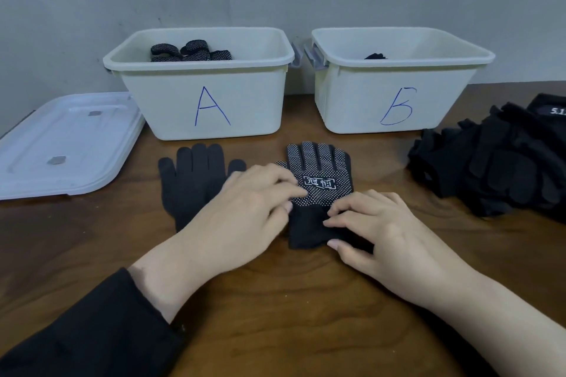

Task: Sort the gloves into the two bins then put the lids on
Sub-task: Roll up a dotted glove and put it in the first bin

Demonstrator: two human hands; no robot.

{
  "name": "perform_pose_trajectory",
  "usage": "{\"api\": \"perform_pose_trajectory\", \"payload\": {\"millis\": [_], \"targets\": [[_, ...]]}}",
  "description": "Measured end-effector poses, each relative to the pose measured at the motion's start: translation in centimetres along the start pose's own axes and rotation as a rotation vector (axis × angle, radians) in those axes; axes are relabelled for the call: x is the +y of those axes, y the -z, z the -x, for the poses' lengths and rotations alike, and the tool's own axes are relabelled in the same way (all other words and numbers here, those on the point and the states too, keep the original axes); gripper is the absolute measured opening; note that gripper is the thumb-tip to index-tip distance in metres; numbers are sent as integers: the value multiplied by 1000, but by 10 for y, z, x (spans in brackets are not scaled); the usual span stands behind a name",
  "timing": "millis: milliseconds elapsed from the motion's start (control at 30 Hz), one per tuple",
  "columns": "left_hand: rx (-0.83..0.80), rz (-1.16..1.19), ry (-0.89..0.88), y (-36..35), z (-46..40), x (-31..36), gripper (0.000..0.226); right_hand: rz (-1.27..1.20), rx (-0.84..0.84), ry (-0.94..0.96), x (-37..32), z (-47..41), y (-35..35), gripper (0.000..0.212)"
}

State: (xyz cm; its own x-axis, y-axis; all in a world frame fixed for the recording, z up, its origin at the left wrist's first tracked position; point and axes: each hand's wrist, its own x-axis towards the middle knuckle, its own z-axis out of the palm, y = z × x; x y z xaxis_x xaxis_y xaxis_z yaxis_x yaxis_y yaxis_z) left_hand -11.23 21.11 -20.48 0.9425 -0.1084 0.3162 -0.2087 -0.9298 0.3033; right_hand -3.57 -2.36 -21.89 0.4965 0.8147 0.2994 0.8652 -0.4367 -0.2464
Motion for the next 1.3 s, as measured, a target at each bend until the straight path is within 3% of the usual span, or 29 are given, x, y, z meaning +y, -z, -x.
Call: {"api": "perform_pose_trajectory", "payload": {"millis": [100,267,467,600,733,933,1167,1300], "targets": [[-133,8,-105,0,4,12,52,21,46,-5,-4,-2,-1,22],[-198,-65,-96,-1,2,15,67,-29,77,-50,-4,-2,-3,18],[-127,-93,-58,-4,-1,26,34,-84,50,-60,-5,-1,1,20],[-55,-6,1,-6,-1,23,23,-96,19,-74,-2,-3,2,38],[65,139,151,-8,-1,26,9,-241,132,-177,2,-10,2,21],[139,249,335,-11,-4,32,27,-431,182,-299,2,-19,0,21],[159,102,265,-15,-9,21,38,-230,242,-278,6,-24,-9,39],[128,-39,145,-14,-9,14,31,23,240,-108,10,-26,-8,22]]}}
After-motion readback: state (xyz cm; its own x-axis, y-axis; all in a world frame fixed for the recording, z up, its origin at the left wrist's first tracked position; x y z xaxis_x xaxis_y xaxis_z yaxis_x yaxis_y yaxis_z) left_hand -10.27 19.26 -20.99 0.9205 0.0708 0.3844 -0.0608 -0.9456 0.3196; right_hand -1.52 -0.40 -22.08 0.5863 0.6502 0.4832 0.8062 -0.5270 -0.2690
